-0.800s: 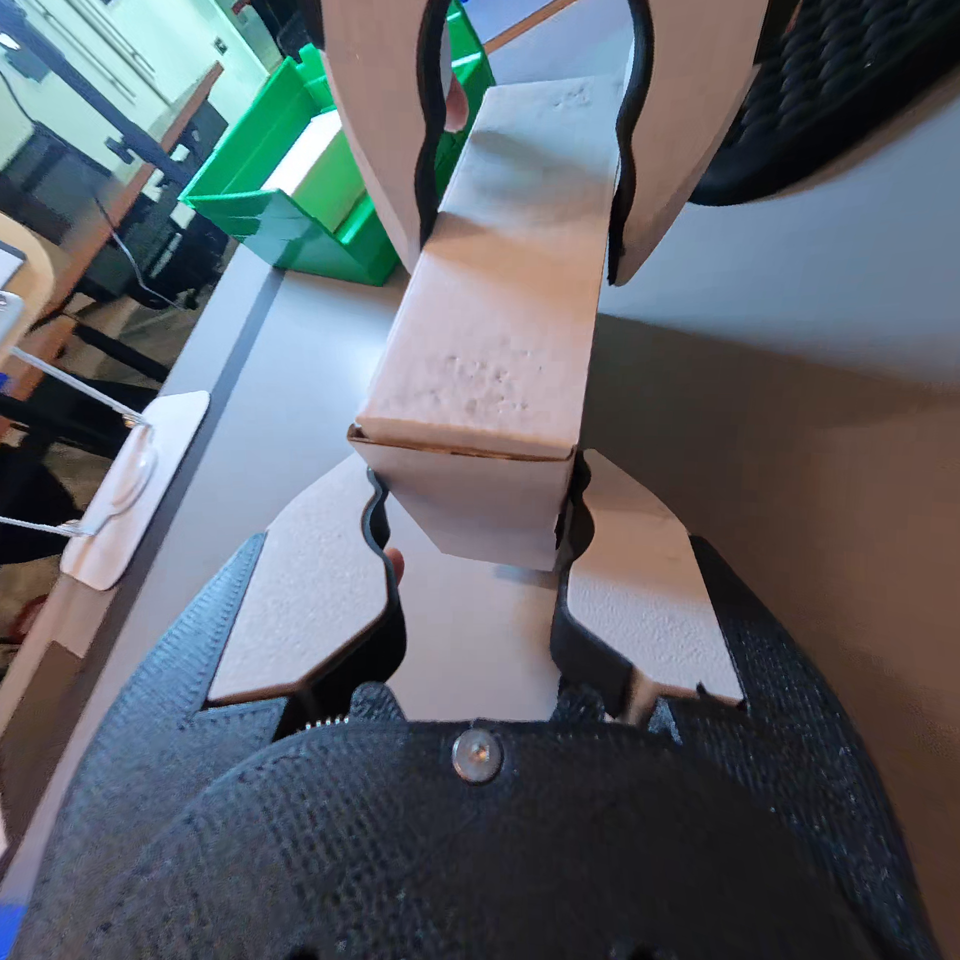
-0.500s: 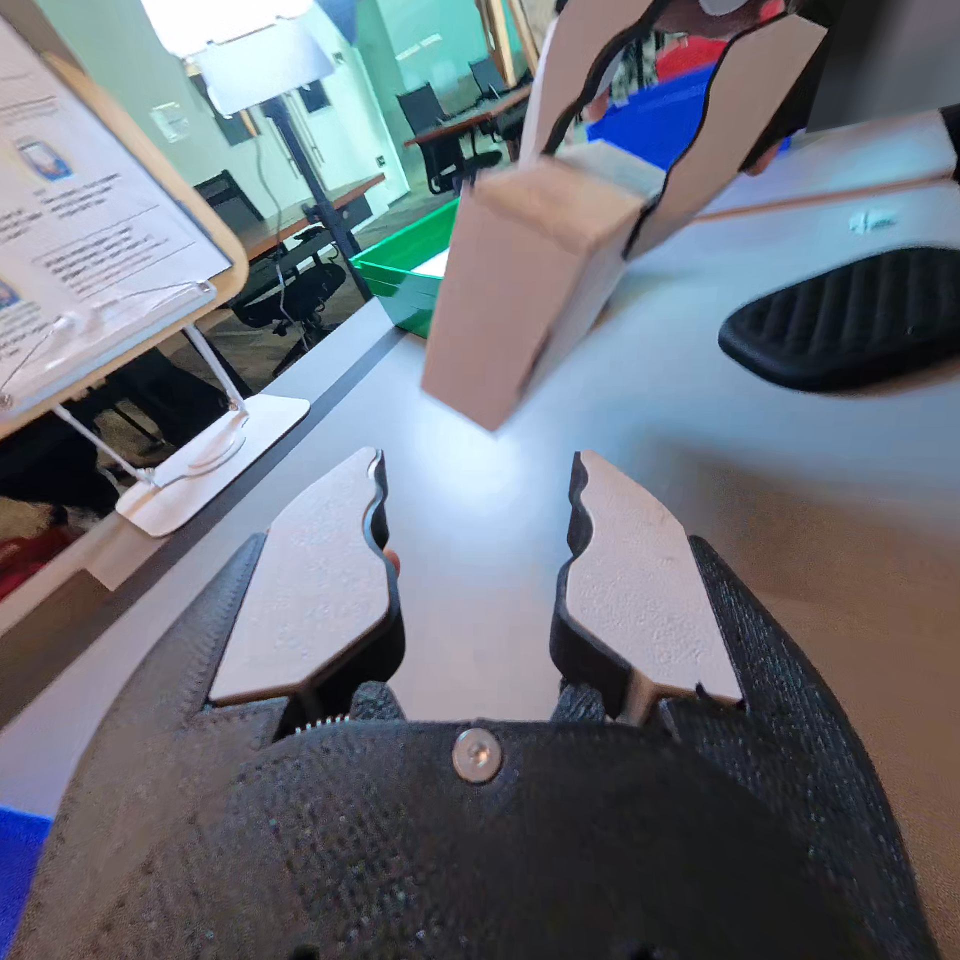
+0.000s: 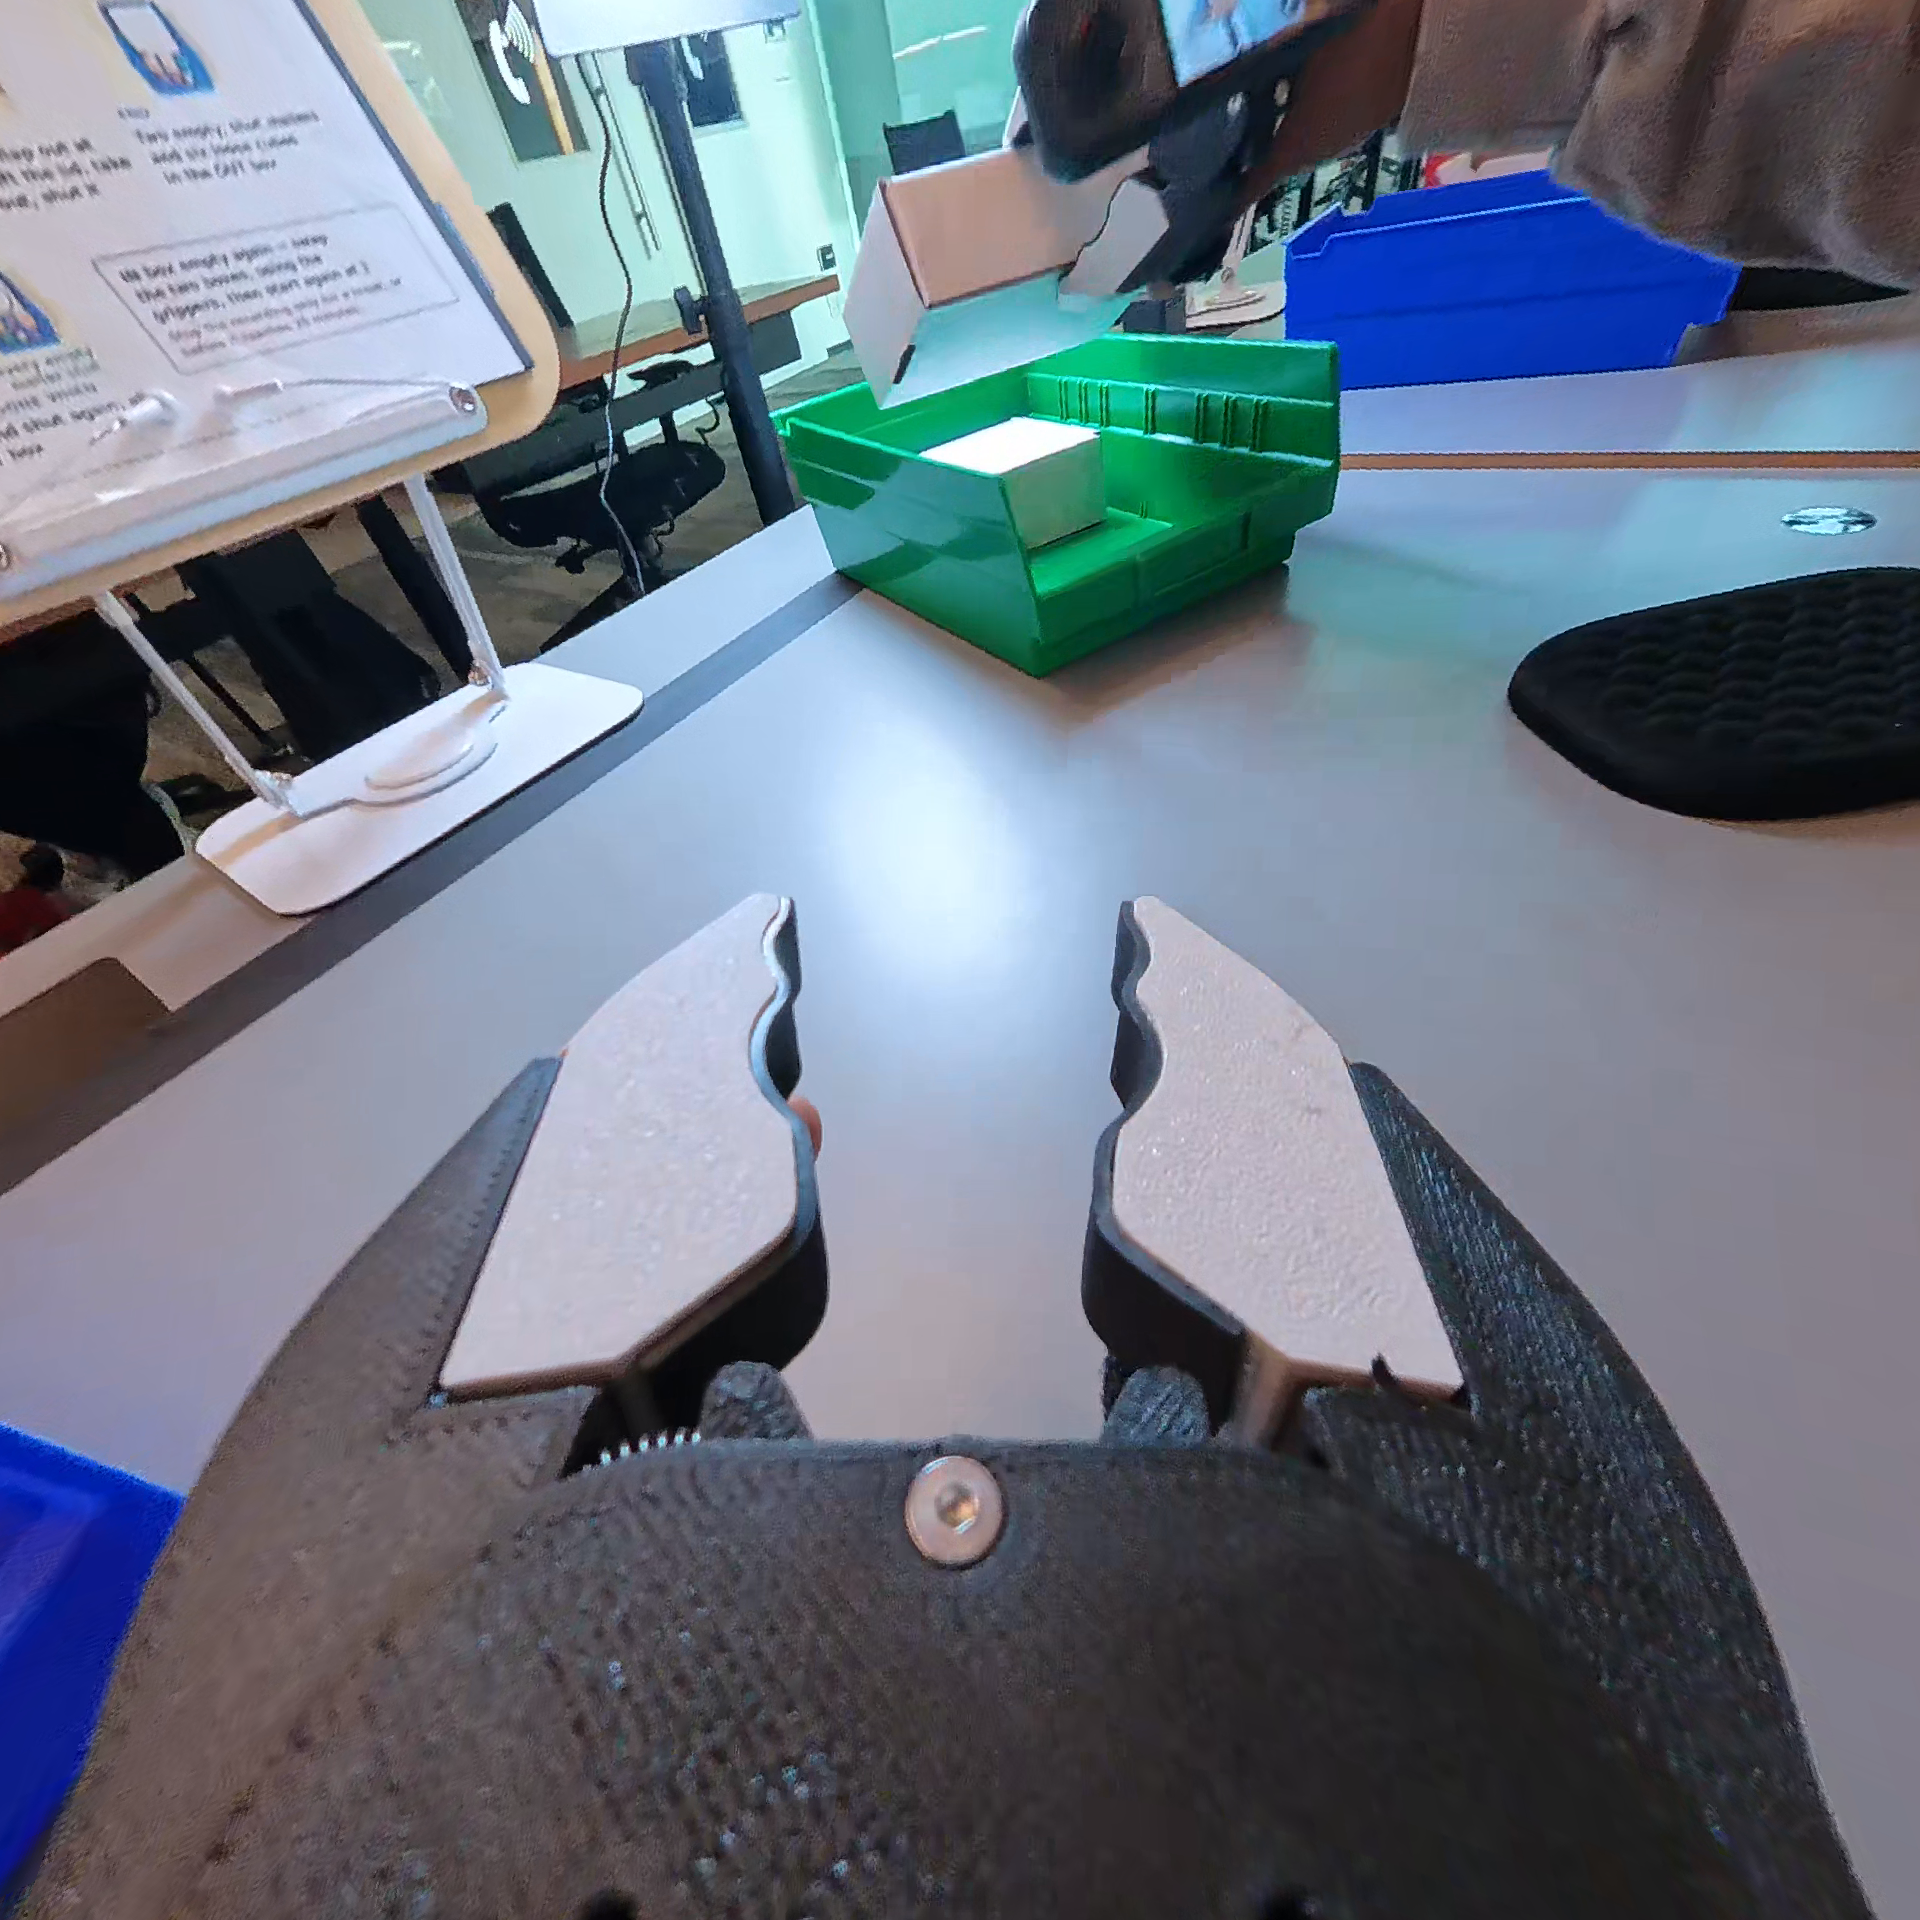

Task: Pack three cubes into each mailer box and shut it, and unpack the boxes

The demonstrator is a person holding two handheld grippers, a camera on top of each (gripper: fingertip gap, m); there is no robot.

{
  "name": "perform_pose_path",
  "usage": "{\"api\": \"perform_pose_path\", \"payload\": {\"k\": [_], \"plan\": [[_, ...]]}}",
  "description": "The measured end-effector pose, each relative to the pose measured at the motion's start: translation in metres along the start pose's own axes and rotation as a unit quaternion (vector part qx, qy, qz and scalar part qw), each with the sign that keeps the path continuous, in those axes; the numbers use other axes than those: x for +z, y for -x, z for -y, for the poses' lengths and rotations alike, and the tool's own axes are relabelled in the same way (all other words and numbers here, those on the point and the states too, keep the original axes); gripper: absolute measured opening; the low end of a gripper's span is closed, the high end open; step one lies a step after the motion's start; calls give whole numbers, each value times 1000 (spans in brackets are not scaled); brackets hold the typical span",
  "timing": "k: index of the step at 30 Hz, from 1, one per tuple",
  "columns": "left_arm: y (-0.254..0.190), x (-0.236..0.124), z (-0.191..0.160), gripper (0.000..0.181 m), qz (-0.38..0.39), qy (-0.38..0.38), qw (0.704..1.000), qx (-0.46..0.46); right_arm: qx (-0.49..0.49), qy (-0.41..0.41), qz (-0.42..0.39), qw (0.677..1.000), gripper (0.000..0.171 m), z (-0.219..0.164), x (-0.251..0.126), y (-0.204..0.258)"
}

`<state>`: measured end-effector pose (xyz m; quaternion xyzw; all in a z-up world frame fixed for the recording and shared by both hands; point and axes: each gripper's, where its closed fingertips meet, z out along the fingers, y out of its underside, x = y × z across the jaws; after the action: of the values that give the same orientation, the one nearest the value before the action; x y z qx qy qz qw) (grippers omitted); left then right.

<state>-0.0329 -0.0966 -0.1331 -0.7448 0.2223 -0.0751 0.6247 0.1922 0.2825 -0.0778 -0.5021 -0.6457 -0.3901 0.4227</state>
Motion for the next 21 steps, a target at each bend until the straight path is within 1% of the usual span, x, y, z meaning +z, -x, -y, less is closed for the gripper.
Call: {"api": "perform_pose_path", "payload": {"k": [3,6,8,12,14,15,16,17,19,21], "plan": [[1,2,-9,56,3,12,1000,-5,-32,18,-36,999,60,-3,38,10],[0,5,-16,56,0,23,1000,-5,-32,46,-36,998,61,-9,70,29],[0,6,-19,56,-2,27,1000,-4,-19,34,-34,999,60,-7,82,34],[2,7,-26,56,-4,35,999,-11,-11,-1,20,1000,61,-1,92,51],[5,8,-29,56,-2,39,999,-14,8,-5,50,999,62,-1,89,53],[7,7,-29,57,1,40,999,-12,31,-8,67,997,68,0,86,53],[11,6,-29,57,8,41,999,-8,57,-16,82,995,71,1,80,51],[16,3,-28,58,18,42,999,-3,91,-37,104,990,70,7,70,51],[32,-6,-25,60,43,44,998,5,169,-91,161,968,68,22,44,52],[57,-22,-24,64,80,59,995,17,225,-139,239,934,65,37,12,60]]}}
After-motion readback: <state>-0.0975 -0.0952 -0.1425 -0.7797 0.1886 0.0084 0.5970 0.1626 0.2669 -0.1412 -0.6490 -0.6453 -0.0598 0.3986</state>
